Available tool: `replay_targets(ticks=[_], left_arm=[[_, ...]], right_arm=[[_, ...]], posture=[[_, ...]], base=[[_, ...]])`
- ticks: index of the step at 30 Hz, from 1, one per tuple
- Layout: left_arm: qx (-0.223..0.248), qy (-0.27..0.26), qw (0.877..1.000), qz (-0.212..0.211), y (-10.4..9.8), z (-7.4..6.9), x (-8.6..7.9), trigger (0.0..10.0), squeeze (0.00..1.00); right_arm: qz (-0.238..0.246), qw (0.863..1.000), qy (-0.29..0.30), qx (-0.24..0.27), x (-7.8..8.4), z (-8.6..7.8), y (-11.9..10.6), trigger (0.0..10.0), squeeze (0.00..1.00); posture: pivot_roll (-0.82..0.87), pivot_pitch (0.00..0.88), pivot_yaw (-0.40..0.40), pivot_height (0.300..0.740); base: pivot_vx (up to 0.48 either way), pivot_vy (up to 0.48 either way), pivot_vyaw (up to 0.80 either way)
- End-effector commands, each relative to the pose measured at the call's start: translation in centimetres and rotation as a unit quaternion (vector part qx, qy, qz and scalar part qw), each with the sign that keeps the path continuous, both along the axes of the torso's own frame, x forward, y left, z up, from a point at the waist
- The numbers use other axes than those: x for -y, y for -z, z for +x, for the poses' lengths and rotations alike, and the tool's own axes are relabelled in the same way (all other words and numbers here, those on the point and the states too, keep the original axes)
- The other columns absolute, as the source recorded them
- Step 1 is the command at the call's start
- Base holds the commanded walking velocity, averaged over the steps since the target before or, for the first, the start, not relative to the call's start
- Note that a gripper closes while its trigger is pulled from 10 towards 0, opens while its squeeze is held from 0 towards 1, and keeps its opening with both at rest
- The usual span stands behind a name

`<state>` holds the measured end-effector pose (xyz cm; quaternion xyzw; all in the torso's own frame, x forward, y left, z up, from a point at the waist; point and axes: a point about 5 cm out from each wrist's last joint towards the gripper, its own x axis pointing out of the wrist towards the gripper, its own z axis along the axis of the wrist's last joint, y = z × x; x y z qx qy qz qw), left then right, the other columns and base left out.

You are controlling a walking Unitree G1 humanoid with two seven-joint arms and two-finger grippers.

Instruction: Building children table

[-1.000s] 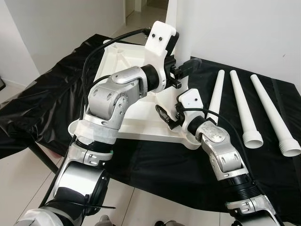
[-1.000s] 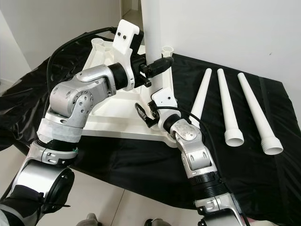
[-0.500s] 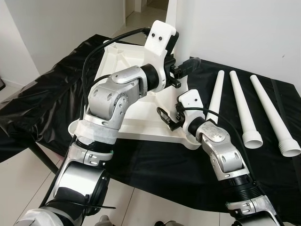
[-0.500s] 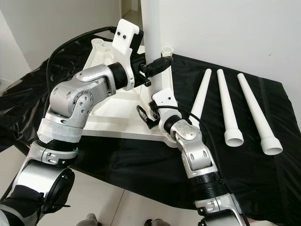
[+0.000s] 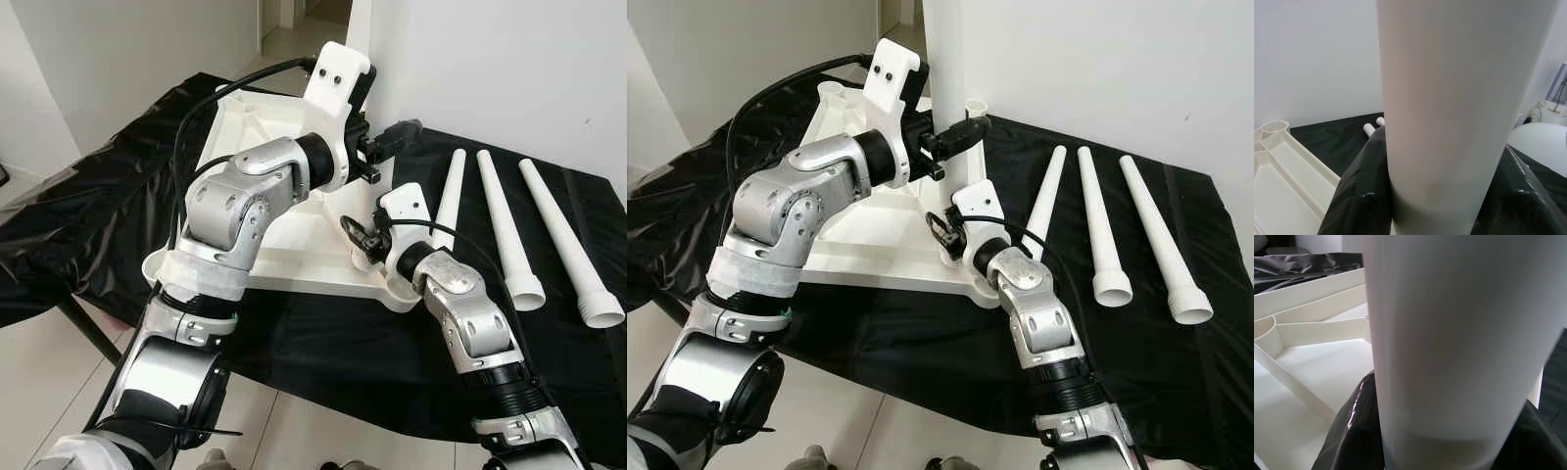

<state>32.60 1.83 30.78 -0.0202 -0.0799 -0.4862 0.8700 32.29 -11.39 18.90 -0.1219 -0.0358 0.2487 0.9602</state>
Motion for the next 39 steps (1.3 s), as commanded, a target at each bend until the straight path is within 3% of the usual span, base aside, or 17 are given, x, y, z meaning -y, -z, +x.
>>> replay_targets(ticks=[1, 4, 5, 6, 10, 11, 13, 14, 21, 25, 34, 36, 37, 38, 39], left_arm=[[0.022, 0.008, 1.0, -0.004, -0.6, -0.6, 0.3, 10.0, 0.0], [0.021, 0.022, 0.999, -0.01, -0.7, -0.8, 0.4, 10.0, 0.0], [0.017, 0.029, 0.999, -0.018, -0.8, -0.9, 0.3, 10.0, 1.0], [0.015, 0.041, 0.999, -0.023, -0.9, -1.2, 0.3, 10.0, 1.0], [0.016, 0.049, 0.998, -0.029, -1.1, -1.3, 0.2, 10.0, 1.0], [0.01, 0.056, 0.997, -0.055, -1.8, -1.5, 0.0, 10.0, 1.0], [0.006, 0.055, 0.996, -0.067, -2.0, -1.5, -0.1, 10.0, 0.96], [0.004, 0.052, 0.996, -0.072, -2.1, -1.5, -0.3, 10.0, 0.0], [-0.02, 0.019, 0.996, -0.086, -1.4, -0.9, -1.4, 10.0, 0.0], [-0.053, -0.033, 0.993, -0.098, -0.2, 0.0, -2.5, 10.0, 0.0], [-0.053, -0.033, 0.993, -0.098, -0.2, 0.0, -2.5, 10.0, 0.0], [-0.056, -0.062, 0.993, -0.082, 0.7, 0.4, -3.0, 10.0, 0.0], [-0.044, -0.124, 0.991, -0.026, 3.8, 0.8, -3.9, 10.0, 0.0], [-0.044, -0.124, 0.991, -0.026, 3.8, 0.8, -3.9, 10.0, 0.0], [-0.04, -0.161, 0.986, 0.015, 6.4, 0.7, -4.5, 10.0, 0.0]], right_arm=[[-0.004, 1.0, 0.016, -0.005, 0.5, 0.2, 0.0, 0.0, 0.0], [-0.002, 1.0, 0.022, -0.004, 0.6, 0.3, -0.1, 0.0, 0.0], [0.0, 1.0, 0.029, -0.006, 0.7, 0.4, 0.0, 4.0, 0.0], [0.003, 0.999, 0.04, -0.006, 0.7, 0.6, -0.1, 10.0, 0.0], [0.013, 0.999, 0.047, -0.011, 0.7, 0.7, 0.0, 10.0, 0.0], [0.036, 0.997, 0.072, -0.015, 0.9, 1.0, -0.1, 10.0, 0.0], [0.046, 0.995, 0.086, -0.012, 1.1, 1.2, -0.1, 10.0, 0.0], [0.059, 0.993, 0.1, -0.007, 1.3, 1.3, -0.3, 10.0, 0.0], [0.102, 0.985, 0.135, 0.023, 2.5, 1.4, -0.7, 10.0, 0.0], [0.141, 0.979, 0.147, 0.025, 3.0, 0.9, -0.5, 10.0, 0.0], [0.141, 0.979, 0.147, 0.025, 3.0, 0.9, -0.5, 10.0, 0.0], [0.148, 0.976, 0.153, 0.032, 3.2, 0.6, -0.5, 10.0, 0.0], [0.17, 0.969, 0.174, 0.033, 3.9, 0.1, 0.1, 10.0, 0.0], [0.17, 0.969, 0.174, 0.033, 3.9, 0.1, 0.1, 10.0, 0.0], [0.172, 0.964, 0.198, 0.047, 4.6, -0.4, 0.4, 10.0, 0.0]], posture=[[0.05, 0.008, -0.083, 0.74], [0.05, 0.011, -0.085, 0.74], [0.05, 0.014, -0.083, 0.74], [0.05, 0.016, -0.081, 0.74], [0.05, 0.016, -0.08, 0.74], [0.06, 0.021, -0.074, 0.74], [0.06, 0.022, -0.073, 0.74], [0.06, 0.025, -0.067, 0.74], [0.06, 0.032, -0.056, 0.74], [0.06, 0.042, -0.046, 0.74], [0.06, 0.042, -0.046, 0.74], [0.06, 0.045, -0.044, 0.74], [0.04, 0.053, -0.037, 0.74], [0.04, 0.053, -0.037, 0.74], [0.04, 0.052, -0.031, 0.74]], base=[[0.0, 0.0, 0.0], [0.0, 0.0, 0.0], [0.0, 0.0, 0.0], [0.0, 0.0, 0.0], [0.0, 0.0, 0.0], [0.0, 0.0, 0.0], [0.0, 0.0, 0.0], [0.0, 0.0, 0.0], [0.0, 0.0, 0.0], [0.0, 0.0, 0.0], [0.0, 0.0, 0.0], [0.0, 0.0, 0.0], [0.0, 0.0, 0.0], [0.0, 0.0, 0.0], [0.0, 0.0, 0.0]])
